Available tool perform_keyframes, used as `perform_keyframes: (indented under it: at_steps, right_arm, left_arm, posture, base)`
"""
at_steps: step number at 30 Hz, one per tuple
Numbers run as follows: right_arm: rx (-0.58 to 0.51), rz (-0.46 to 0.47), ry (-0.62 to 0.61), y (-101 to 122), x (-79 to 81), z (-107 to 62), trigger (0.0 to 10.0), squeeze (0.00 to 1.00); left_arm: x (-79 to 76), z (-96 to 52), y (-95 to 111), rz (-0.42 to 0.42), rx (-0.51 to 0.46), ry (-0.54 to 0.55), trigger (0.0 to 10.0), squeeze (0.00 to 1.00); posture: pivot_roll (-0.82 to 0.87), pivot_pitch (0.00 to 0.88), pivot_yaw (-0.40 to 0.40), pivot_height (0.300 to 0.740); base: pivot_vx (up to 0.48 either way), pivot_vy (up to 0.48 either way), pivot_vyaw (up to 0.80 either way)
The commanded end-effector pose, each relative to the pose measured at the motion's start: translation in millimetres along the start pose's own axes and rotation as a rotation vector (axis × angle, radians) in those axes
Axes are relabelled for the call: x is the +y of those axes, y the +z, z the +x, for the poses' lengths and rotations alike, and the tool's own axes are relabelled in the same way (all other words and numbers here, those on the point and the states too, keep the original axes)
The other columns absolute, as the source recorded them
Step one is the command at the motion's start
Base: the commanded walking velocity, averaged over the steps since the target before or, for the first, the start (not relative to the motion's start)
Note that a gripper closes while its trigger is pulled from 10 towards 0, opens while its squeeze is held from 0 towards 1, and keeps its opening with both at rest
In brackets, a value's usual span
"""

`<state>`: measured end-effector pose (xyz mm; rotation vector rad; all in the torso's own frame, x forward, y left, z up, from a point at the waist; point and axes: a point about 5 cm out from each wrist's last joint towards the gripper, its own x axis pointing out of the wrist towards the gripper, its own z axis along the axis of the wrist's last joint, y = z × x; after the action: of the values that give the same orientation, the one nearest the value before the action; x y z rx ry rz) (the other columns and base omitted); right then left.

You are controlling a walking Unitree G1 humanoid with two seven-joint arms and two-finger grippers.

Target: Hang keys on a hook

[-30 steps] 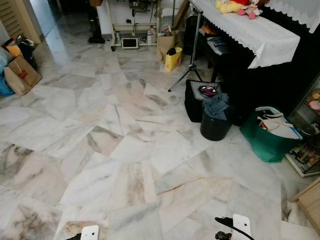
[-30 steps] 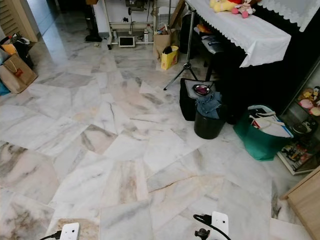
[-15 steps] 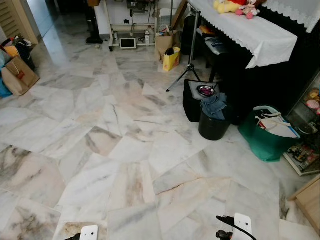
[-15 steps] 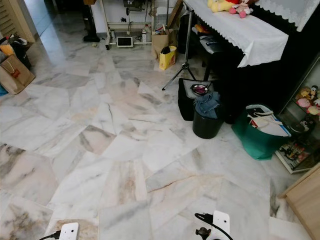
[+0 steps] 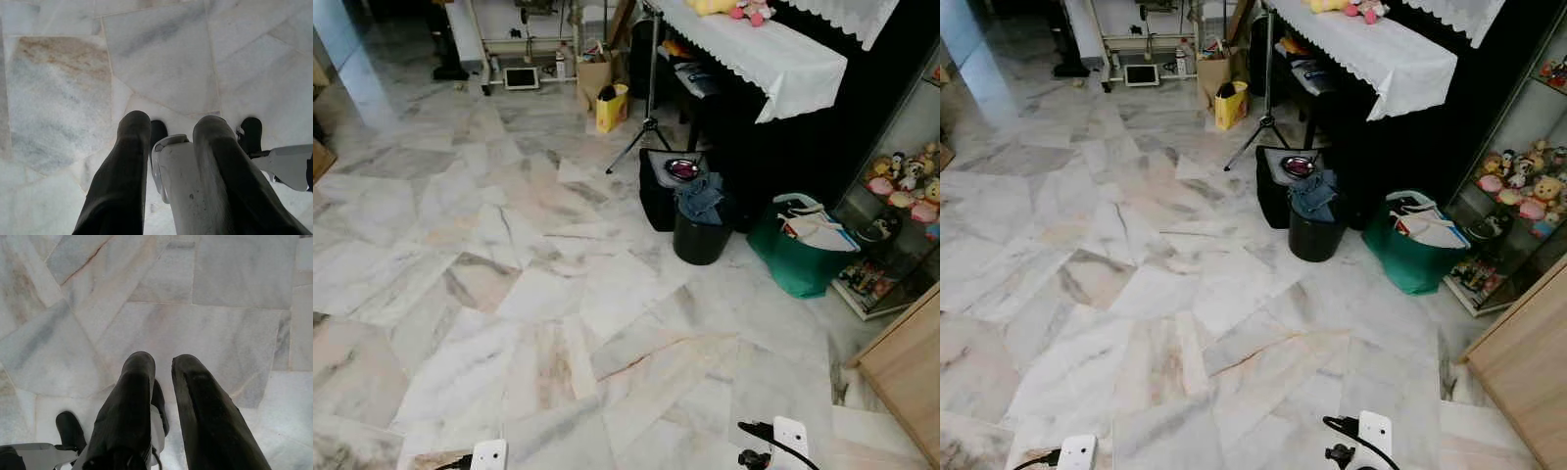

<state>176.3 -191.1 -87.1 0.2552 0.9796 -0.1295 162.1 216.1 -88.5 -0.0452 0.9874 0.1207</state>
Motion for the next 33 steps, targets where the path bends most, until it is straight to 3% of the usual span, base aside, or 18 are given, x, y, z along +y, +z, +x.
perform_keyframes:
  at_steps: [1, 20, 21, 22, 33]
  right_arm:
    - [0.008, -0.005, -0.006, -0.6, -0.8, -0.1, 10.0, 1.0]
    - [0.039, 0.011, -0.005, -18.6, 11.6, -0.6, 10.0, 1.0]
    - [0.039, 0.011, -0.005, -20.5, 12.3, -0.9, 10.0, 0.22]
    - [0.029, 0.008, 0.003, -21.5, 13.4, -1.1, 10.0, 0.02]
    - [0.048, 0.022, 0.01, -36.0, 15.7, -3.9, 10.0, 0.0]
  left_arm:
    - [2.3, -0.7, -4.2, 0.016, 0.027, 0.003, 10.0, 0.0]
    - [13.3, -4.0, -13.1, 0.045, 0.055, 0.02, 10.0, 0.0]
    - [14.1, -4.4, -14.5, 0.05, 0.059, 0.02, 10.0, 0.0]
    - [14.9, -4.8, -15.3, 0.07, 0.06, 0.02, 10.0, 0.0]
    - [17.9, -7.9, -25.7, 0.072, 0.078, 0.014, 10.0, 0.0]
  posture:
    - [0.0, 0.0, -0.046, 0.74]
    - [0.02, 0.0, 0.003, 0.657]
    - [0.02, 0.0, 0.004, 0.657]
    - [0.02, 0.0, 0.004, 0.657]
    - [-0.01, 0.0, 0.023, 0.657]
  base:
    - [0.0, 0.0, -0.49]
    - [0.0, 0.0, -0.43]
    - [0.0, 0.0, 0.0]
    - [0.0, 0.0, 0.0]
    - [0.0, 0.0, 0.0]
